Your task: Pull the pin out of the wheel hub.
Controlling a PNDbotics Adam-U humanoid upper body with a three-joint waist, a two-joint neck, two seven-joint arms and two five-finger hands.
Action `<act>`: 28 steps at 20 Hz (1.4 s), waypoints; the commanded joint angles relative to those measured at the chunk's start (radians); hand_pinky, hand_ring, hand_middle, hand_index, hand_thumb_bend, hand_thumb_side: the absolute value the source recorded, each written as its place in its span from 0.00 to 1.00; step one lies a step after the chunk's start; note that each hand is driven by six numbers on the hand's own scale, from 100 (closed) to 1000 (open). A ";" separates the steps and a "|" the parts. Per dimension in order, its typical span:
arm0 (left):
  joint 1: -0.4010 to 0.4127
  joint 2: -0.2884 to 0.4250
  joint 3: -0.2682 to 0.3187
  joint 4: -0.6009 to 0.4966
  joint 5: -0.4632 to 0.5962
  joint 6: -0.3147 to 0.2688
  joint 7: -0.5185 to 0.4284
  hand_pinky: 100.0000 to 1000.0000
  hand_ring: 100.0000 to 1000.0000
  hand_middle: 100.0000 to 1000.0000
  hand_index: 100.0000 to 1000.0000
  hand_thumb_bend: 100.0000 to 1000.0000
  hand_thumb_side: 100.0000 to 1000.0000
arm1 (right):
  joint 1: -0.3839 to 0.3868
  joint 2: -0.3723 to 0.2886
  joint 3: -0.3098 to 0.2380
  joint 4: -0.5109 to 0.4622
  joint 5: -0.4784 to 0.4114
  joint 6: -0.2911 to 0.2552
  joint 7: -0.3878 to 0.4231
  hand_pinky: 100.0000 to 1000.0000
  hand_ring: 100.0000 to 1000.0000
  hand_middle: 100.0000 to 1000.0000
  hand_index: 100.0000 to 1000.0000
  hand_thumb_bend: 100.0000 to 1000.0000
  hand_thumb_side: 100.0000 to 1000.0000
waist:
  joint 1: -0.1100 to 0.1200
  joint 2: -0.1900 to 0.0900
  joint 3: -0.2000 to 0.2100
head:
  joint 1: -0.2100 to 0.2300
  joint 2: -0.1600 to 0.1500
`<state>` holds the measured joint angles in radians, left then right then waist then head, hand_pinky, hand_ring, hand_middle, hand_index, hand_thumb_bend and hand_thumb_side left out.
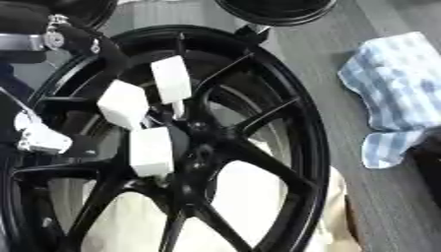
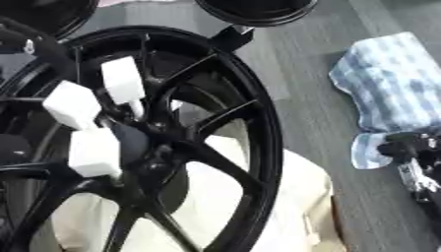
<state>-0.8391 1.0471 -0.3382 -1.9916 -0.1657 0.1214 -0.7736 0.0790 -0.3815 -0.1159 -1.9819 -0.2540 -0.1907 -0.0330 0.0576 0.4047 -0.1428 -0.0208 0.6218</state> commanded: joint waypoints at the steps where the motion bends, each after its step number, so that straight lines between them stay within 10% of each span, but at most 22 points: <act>1: -0.005 0.014 0.008 -0.008 -0.017 0.027 0.003 0.90 0.96 0.76 0.89 0.46 0.51 | -0.005 -0.006 0.000 -0.018 0.005 0.005 0.003 0.69 0.60 0.58 0.47 0.16 0.34 | -0.002 -0.012 -0.003 | 0.007 -0.016; 28: -0.001 0.009 0.011 -0.008 -0.009 0.002 -0.054 0.88 0.98 0.78 0.88 0.31 0.42 | -0.020 0.027 0.008 -0.018 0.024 0.022 0.006 0.69 0.59 0.57 0.46 0.14 0.35 | 0.000 0.032 -0.017 | -0.010 -0.070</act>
<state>-0.8317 1.0380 -0.3403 -1.9915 -0.1722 0.1270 -0.8225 0.0613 -0.3469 -0.1046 -1.9819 -0.2357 -0.1706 -0.0270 0.0595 0.4535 -0.1590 -0.0268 0.5679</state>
